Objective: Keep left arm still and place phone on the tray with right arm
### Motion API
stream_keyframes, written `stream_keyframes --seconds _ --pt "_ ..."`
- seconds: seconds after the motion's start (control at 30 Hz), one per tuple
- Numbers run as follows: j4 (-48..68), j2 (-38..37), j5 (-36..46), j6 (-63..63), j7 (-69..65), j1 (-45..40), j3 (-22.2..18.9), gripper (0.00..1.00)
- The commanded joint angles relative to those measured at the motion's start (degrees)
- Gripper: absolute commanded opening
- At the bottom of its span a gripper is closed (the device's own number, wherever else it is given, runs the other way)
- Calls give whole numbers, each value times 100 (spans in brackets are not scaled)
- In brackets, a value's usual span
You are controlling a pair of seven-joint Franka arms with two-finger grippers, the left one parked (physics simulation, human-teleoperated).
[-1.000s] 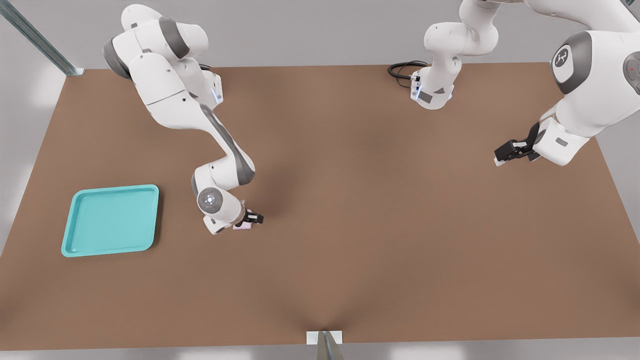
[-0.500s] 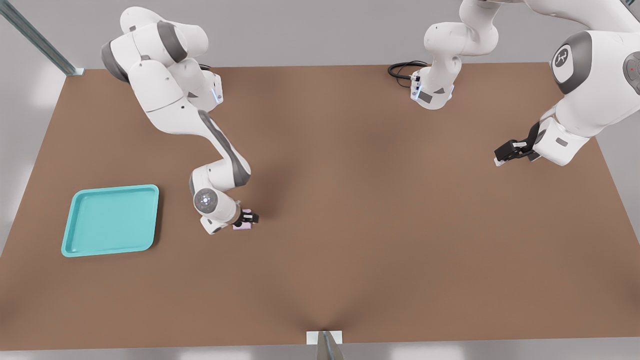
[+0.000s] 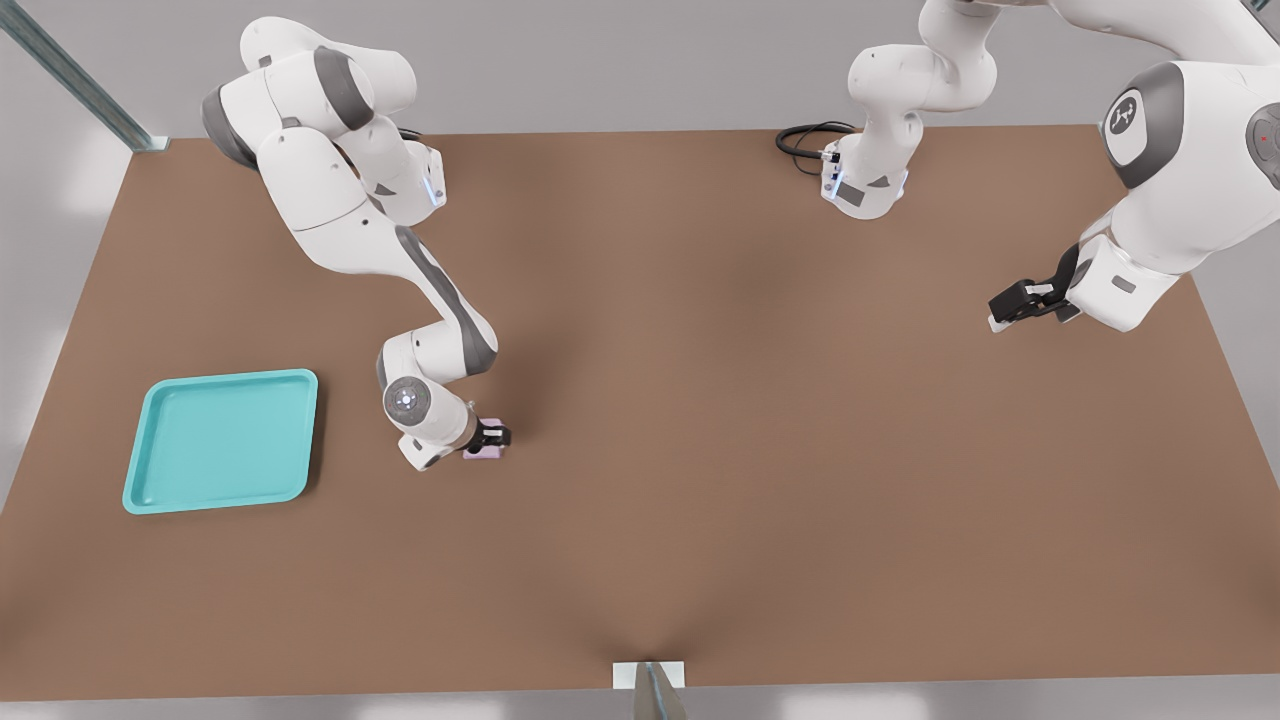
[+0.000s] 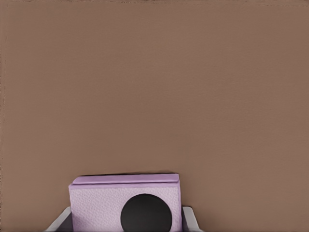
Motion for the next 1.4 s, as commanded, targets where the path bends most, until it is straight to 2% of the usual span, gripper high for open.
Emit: stream_keyframes --seconds 0.0,0.27,0.47,0.63,0.77,0.9,0.93,0.97,1.07,1.1,1.17,1.23,1.3,1.37 --pt "2 -12 -20 54 -467 1 0 72" --pt "2 -714 -29 -429 -774 -562 -18 73" --pt "-490 -1418 -29 -473 -2593 -1897 -88 73" --pt "-534 -1453 -29 -455 -4351 -3022 -97 73" --pt "-534 -1181 6 -315 -5116 -3207 -448 73" --pt "-525 -900 24 -236 -5169 -3216 -536 73" --pt "-499 -829 24 -209 -5134 -3181 -536 89" --pt "-507 -829 24 -209 -5108 -3181 -536 100" --pt "-507 -925 24 -262 -5099 -3199 -536 100" --pt "-481 -1338 24 -385 -5029 -3181 -527 100" --pt "45 -2305 -55 -1684 -3905 -2628 -510 100" --pt "1012 -2788 -451 -3082 -2640 -1838 -545 100" --pt "1698 -2859 -442 -4188 -1822 -1144 -817 100" --pt "2138 -2833 -407 -4296 -1803 -896 -853 100"
